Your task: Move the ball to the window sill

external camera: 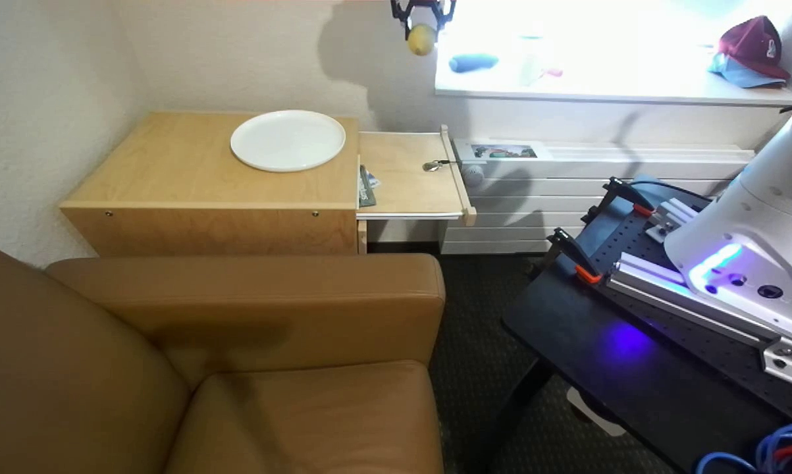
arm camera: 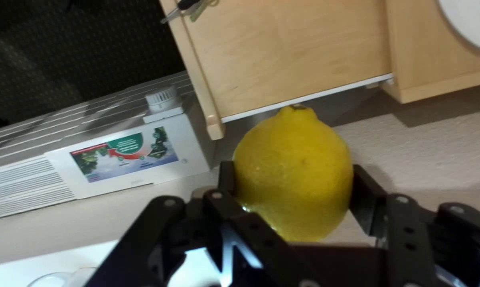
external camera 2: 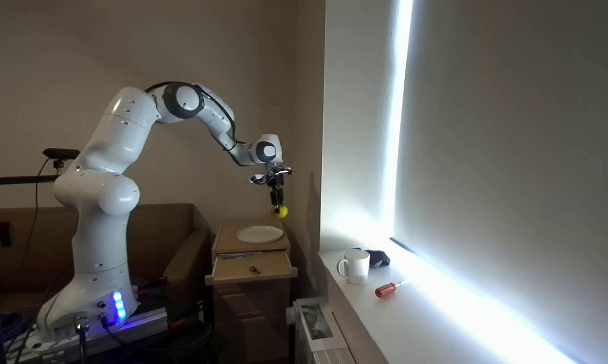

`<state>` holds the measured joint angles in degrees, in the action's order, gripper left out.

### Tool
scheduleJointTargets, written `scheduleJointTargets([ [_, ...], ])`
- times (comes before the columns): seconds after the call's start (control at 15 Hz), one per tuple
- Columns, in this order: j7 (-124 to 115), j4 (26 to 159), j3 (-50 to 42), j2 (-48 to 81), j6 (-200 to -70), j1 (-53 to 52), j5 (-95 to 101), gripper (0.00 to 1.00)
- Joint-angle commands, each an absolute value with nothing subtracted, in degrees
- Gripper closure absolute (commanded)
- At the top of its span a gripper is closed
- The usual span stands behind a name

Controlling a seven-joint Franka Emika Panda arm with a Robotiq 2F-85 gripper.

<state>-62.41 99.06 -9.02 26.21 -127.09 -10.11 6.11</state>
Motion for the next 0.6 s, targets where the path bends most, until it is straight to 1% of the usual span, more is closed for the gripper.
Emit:
scheduleJointTargets([
  [0.0, -60.2, 111.3, -9.7, 16.5, -128.7, -5.4, 6.5, 0.56],
  [0.33, -56.0, 121.8, -12.6, 9.2, -130.4, 3.2, 4.2, 0.56],
  [0.53, -55.5, 125.8, -15.7, 8.3, -133.7, 8.3, 2.7, 0.56],
])
